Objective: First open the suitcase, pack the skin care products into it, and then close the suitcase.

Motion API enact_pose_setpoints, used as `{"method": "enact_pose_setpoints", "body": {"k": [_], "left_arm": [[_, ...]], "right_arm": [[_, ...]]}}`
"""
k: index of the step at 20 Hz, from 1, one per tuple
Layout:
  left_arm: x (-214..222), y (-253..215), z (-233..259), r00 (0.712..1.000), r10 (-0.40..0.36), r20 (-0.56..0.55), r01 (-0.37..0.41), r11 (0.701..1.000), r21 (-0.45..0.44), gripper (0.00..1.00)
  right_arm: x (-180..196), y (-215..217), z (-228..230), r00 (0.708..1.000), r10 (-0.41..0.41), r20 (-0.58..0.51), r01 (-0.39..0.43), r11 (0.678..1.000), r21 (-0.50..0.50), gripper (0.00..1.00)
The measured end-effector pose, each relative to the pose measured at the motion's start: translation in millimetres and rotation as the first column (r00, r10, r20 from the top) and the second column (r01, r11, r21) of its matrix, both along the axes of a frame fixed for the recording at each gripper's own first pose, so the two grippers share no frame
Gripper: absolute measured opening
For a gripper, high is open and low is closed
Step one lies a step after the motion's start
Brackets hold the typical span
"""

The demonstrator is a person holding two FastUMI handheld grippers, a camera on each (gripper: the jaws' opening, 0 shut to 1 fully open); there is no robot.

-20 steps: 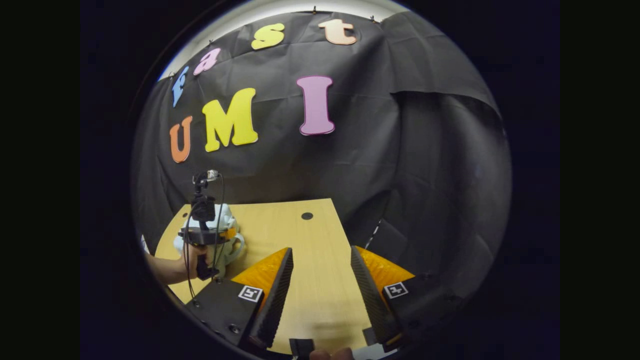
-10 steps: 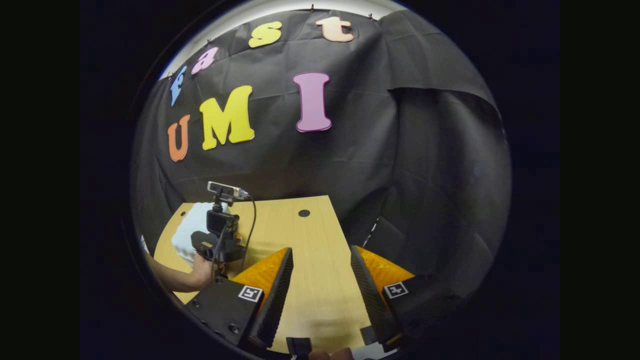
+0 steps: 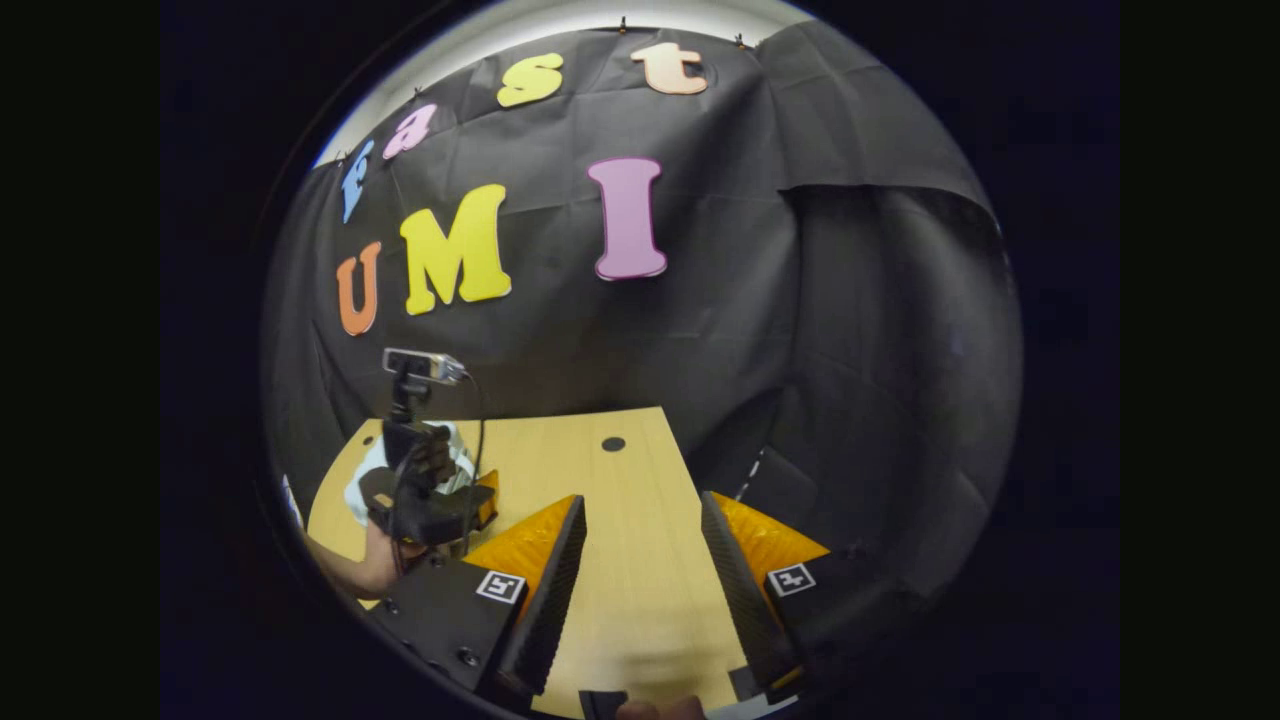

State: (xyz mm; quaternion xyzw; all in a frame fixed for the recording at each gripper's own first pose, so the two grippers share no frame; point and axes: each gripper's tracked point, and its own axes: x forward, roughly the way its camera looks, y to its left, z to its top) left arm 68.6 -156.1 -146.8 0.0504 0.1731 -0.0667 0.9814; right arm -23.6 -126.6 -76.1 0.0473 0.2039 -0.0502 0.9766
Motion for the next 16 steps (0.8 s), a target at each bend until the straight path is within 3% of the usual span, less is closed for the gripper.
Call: {"method": "enact_pose_setpoints", "body": {"k": [4, 5, 7, 13, 16], "left_arm": [[-18.9, 38.6, 126.5, 0.979, 0.061, 0.195, -0.042, 0.994, -0.099, 0.96], [-24.1, 49.7, 150.3, 0.970, 0.072, 0.232, -0.049, 0.993, -0.103, 0.96], [-44.2, 66.0, 190.6, 0.953, 0.079, 0.291, -0.044, 0.991, -0.124, 0.96], [-86.8, 111.5, 228.9, 0.928, 0.162, 0.336, -0.107, 0.978, -0.178, 0.96], [-98.0, 120.8, 226.3, 0.921, 0.185, 0.342, -0.128, 0.975, -0.181, 0.96]], "right_arm": [[37.4, 46.0, 44.6, 0.986, 0.097, 0.137, -0.096, 0.995, -0.015, 0.65], [46.8, 60.1, 59.3, 0.977, 0.119, 0.175, -0.119, 0.993, -0.011, 0.70], [61.6, 86.4, 85.2, 0.956, 0.155, 0.249, -0.157, 0.987, -0.013, 0.70], [68.9, 138.2, 123.2, 0.906, 0.191, 0.378, -0.184, 0.981, -0.055, 0.70], [62.3, 154.1, 125.5, 0.899, 0.192, 0.394, -0.176, 0.981, -0.076, 0.70]]}}
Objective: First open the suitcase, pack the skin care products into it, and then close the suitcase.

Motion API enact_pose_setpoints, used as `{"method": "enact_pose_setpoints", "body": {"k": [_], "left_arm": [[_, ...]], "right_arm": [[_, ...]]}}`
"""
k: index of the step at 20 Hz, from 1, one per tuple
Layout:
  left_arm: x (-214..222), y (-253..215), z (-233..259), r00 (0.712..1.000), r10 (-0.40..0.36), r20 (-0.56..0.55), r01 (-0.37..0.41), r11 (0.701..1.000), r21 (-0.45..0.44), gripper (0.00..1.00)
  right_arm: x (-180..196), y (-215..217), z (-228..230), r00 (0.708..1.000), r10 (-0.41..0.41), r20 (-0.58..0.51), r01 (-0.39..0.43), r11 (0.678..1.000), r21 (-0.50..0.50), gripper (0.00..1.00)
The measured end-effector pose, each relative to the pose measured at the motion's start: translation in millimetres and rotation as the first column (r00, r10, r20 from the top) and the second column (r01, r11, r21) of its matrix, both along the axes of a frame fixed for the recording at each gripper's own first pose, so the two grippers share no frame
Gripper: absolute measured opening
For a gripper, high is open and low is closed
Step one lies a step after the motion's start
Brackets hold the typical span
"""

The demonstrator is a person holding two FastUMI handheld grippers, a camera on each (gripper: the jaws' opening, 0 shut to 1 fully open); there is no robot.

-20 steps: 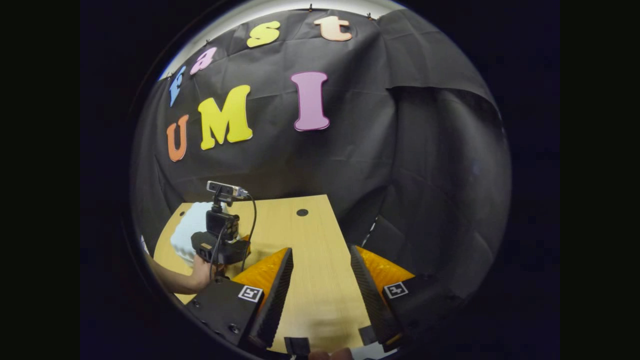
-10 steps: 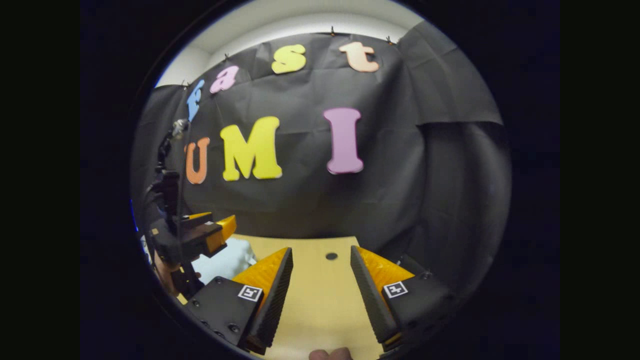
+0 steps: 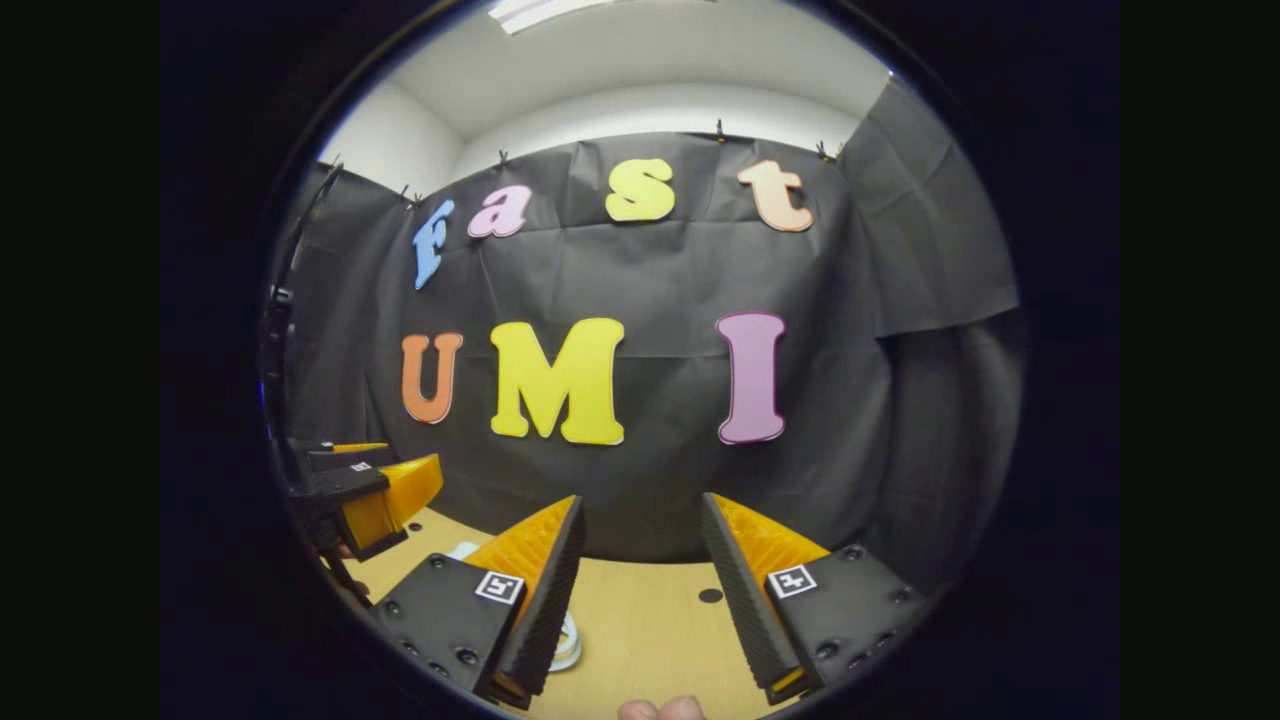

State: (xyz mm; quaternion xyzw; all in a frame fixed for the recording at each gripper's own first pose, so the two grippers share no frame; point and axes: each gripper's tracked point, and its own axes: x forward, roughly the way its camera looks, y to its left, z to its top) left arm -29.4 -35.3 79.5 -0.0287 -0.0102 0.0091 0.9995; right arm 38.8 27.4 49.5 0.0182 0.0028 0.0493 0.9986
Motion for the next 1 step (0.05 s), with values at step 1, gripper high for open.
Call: {"method": "enact_pose_setpoints", "body": {"k": [1], "left_arm": [[1.0, -1.0, -1.1, 1.000, 0.008, -0.004, -0.008, 1.000, -0.001, 0.96]], "right_arm": [[-2.6, 4.4, 1.1, 1.000, 0.002, 0.003, -0.002, 1.000, 0.005, 0.70]]}}
